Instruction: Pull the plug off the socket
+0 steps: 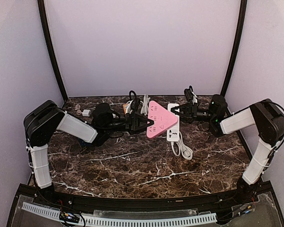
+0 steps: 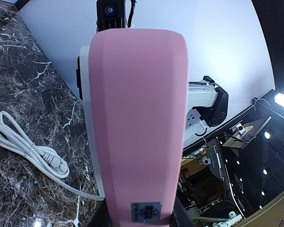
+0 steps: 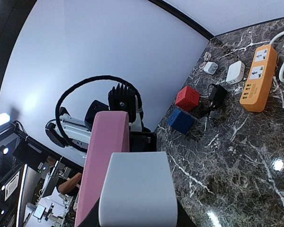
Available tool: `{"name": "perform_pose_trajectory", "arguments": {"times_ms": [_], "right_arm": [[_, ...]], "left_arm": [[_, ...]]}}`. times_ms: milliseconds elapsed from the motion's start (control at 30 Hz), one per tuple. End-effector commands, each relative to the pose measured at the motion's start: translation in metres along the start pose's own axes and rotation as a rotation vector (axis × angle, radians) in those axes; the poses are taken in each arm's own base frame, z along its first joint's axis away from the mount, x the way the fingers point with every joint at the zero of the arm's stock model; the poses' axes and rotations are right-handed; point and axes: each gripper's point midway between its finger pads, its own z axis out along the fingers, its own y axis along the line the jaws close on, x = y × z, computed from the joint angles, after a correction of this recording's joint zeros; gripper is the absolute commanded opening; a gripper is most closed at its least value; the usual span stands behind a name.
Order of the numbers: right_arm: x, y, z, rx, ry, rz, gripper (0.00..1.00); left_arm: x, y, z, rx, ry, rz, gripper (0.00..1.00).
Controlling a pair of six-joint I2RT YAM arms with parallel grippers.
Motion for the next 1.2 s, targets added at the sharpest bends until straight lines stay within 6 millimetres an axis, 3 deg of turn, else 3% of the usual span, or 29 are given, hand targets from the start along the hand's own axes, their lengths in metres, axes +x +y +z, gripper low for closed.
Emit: {"name": "perform_pose_trajectory", "arguments": {"times_ms": [0, 133, 567, 800, 933, 967, 1067, 1167], "right_arm": [[-0.010, 0.018, -0.001, -0.047, -0.017, -0.078, 0.13], [-0.007, 0.014, -0.002, -0.045, -0.014, -0.071, 0.00], [-0.004, -0.009, 0.000, 0.026, -0.013, -0.080, 0.00], [-0.007, -0.020, -0.005, 0.071, -0.024, -0.059, 0.00], [-0.011, -0.030, -0.014, 0.118, -0.031, -0.056, 0.00], [-0.012, -0.035, -0.017, 0.143, -0.031, -0.060, 0.00], [-0.025, -0.052, -0.034, 0.262, -0.043, -0.097, 0.00], [-0.055, -0.063, -0.066, 0.396, -0.096, -0.154, 0.00]], "left_arm": [[-0.002, -0.028, -0.001, 0.058, 0.012, 0.034, 0.01], [-0.005, -0.046, 0.002, 0.112, 0.011, 0.053, 0.01], [-0.019, -0.115, 0.009, 0.309, 0.006, 0.121, 0.01], [-0.017, -0.110, 0.012, 0.242, 0.017, 0.145, 0.01], [-0.015, -0.094, 0.010, 0.114, 0.016, 0.173, 0.01], [-0.011, -0.080, 0.009, 0.046, 0.033, 0.182, 0.01], [-0.016, -0.073, -0.001, -0.084, 0.012, 0.234, 0.01], [-0.017, -0.057, -0.015, -0.204, 0.008, 0.249, 0.01]]}}
